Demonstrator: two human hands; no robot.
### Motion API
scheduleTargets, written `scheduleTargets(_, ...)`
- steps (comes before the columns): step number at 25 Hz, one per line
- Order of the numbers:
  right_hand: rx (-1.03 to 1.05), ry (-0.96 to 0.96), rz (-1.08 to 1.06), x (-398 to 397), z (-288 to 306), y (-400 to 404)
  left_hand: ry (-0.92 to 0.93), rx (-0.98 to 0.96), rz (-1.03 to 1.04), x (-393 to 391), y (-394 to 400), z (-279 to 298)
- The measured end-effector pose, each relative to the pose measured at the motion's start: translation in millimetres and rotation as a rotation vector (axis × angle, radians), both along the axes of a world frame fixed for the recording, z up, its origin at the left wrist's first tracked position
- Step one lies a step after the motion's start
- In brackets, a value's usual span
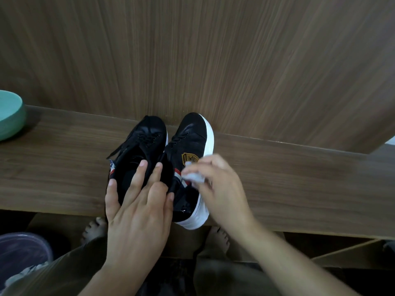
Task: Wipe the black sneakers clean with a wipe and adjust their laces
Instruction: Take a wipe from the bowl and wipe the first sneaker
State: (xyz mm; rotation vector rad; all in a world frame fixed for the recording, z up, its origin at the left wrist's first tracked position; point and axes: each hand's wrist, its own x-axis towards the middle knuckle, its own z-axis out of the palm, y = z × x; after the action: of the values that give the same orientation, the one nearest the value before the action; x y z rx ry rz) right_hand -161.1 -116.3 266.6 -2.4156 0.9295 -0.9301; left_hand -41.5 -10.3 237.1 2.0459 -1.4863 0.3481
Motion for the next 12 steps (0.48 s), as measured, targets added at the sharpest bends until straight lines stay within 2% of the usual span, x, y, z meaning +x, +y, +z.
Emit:
scheduleTargets(3, -0.133, 0.049, 0.099, -17.4, -15.1, 25.1, -0.028, 0.001, 0.009, 0.7, -0.6, -0.5)
scheduleTargets(6, -0.164, 0.082, 0.03, -7.3, -10.1, -11.6, -0.038, -0.023, 0.02, 0.0, -2.1, -1.2)
scheduleTargets(9, -0.369, 0.168, -0.005, 17.6, -2.0, -61.9, -0.052, -0.079, 0.036, 0.0, -5.6, -5.3)
scheduleTargets(10, -0.38, 0.222, -0.019, 24.8, -0.7, -79.7, -0.058, -0.105, 0.042, 0.0, -6.7, -6.5)
scheduleTargets(12, -0.26, 0.244, -0.088, 37.3, 2.4, -113.3, -0.066, -0.148, 0.046, 0.1, -9.3, -8.3)
